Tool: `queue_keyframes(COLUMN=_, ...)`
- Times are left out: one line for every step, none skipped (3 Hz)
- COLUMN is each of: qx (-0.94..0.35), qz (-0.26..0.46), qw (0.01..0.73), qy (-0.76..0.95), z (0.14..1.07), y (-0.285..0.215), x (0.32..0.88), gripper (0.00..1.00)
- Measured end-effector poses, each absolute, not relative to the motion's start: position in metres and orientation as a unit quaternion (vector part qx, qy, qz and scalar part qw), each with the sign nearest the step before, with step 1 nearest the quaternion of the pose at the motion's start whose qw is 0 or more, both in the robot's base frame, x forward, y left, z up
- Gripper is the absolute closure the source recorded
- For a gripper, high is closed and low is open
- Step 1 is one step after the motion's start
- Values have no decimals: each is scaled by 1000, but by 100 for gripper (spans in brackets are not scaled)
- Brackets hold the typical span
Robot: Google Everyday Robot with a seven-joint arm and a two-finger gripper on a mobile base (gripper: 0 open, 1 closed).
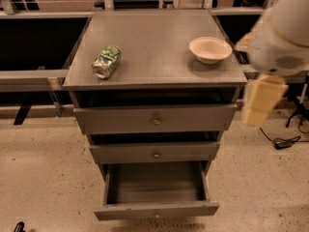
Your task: Place green can into bottom drawer
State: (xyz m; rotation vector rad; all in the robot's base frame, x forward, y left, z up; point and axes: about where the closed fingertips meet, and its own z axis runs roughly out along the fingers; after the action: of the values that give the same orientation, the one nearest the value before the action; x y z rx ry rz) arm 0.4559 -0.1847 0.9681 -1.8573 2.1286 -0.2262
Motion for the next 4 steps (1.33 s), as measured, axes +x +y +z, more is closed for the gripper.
queue_keyframes(qx=-703, qz=-122, qw=174, qy=679, z=937, y=-133, x=473, gripper=0)
queue_keyframes(qx=-698, qz=-126, qw=179, qy=681, z=943, y=-136, x=475, gripper=0)
queue_keyframes(qx=-726, qz=-135, qw=184, qy=648, z=931, y=-135, x=489, gripper=0)
queue_keyframes(qx=-760, qz=-125, qw=248, qy=588, z=936, y=-116, x=531, gripper=0)
